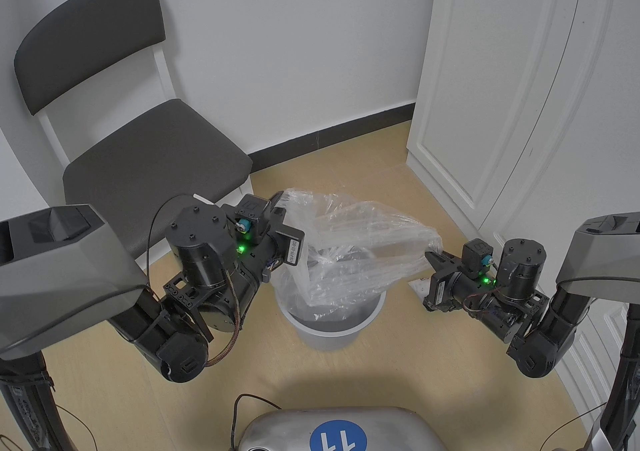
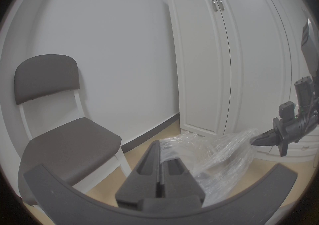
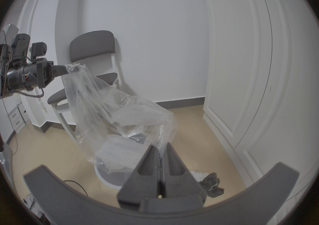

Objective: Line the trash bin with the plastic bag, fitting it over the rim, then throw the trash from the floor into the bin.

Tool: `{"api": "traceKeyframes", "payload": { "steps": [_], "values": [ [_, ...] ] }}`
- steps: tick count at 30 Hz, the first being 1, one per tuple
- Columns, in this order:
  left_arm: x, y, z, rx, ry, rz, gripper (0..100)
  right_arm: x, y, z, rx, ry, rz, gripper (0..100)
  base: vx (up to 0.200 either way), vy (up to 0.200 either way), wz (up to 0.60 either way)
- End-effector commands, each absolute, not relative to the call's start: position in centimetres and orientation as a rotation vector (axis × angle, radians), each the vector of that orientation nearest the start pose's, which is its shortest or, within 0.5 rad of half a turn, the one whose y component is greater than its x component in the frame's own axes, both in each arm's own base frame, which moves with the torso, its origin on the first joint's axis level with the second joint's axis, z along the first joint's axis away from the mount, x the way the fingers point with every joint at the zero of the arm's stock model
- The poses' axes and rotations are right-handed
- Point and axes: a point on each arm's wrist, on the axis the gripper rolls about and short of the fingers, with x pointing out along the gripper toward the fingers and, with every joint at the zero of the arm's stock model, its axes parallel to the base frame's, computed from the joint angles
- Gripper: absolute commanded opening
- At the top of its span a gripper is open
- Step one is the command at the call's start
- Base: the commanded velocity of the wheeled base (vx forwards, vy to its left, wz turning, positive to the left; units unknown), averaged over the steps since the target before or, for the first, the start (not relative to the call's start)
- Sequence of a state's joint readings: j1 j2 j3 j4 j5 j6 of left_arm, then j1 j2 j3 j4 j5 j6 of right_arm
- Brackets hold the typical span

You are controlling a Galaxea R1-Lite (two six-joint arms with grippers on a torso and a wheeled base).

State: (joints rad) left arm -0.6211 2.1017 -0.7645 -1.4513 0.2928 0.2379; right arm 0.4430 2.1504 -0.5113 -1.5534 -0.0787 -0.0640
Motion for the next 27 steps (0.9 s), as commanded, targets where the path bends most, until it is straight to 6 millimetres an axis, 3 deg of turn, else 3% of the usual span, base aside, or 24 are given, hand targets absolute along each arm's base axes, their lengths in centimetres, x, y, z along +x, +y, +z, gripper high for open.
{"api": "traceKeyframes", "payload": {
  "steps": [1, 13, 22, 27],
  "values": [
    [29.9, -21.1, 11.2, 0.193, -0.124, -0.327, 0, 29.5, 14.4, 6.0, -0.084, 0.075, 0.383, 0, 0.0, 0.0, 0.0],
    [31.6, -21.6, 8.8, 0.21, -0.071, -0.318, 0, 29.5, 14.1, 4.2, -0.109, 0.145, 0.382, 0, 0.0, 0.0, 0.0],
    [35.1, -20.8, 7.9, 0.157, -0.025, -0.258, 0, 33.0, 14.6, 0.8, -0.06, 0.186, 0.35, 0, 0.0, 0.0, 0.0],
    [37.0, -21.5, 7.6, 0.084, -0.046, -0.245, 0, 34.9, 15.0, -0.4, -0.008, 0.172, 0.328, 0, 0.0, 0.0, 0.0]
  ]
}}
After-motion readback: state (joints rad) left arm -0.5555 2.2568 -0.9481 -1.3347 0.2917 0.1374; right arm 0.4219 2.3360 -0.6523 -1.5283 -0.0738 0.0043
